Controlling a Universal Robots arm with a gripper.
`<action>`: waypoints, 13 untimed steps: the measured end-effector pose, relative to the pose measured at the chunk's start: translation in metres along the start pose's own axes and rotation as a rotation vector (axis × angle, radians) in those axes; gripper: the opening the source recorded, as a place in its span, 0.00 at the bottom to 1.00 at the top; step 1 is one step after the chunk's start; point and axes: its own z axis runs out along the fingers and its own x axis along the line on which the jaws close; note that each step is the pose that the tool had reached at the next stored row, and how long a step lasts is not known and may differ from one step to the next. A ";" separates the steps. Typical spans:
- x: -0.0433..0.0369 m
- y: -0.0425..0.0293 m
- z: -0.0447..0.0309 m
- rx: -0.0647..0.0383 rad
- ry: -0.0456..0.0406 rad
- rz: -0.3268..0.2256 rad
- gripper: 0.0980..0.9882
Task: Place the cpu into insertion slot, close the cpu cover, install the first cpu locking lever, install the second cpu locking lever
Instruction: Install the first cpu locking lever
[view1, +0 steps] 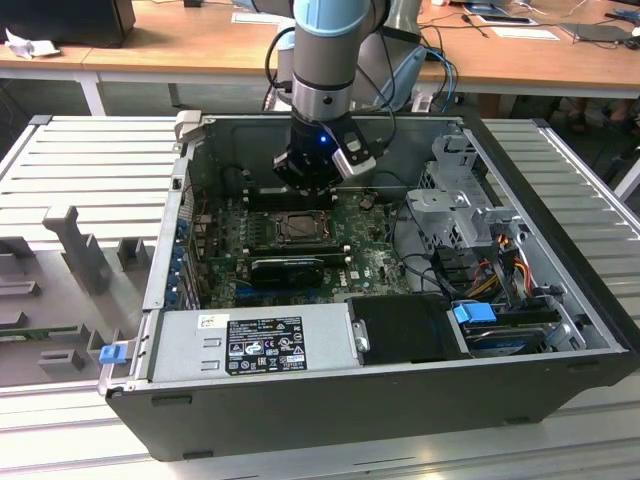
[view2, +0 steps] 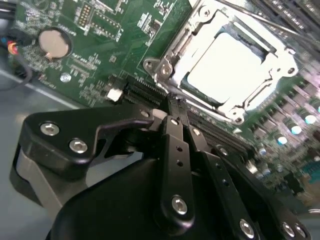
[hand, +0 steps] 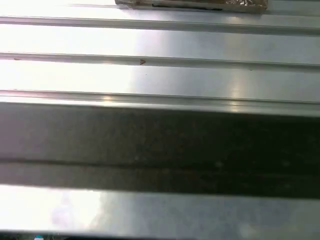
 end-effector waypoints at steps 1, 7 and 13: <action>0.0000 0.0002 -0.0024 0.000 0.0000 0.000 0.01; 0.0001 -0.0031 -0.0030 0.000 0.0001 0.000 0.01; 0.0002 -0.0057 -0.0031 0.000 0.0000 0.000 0.01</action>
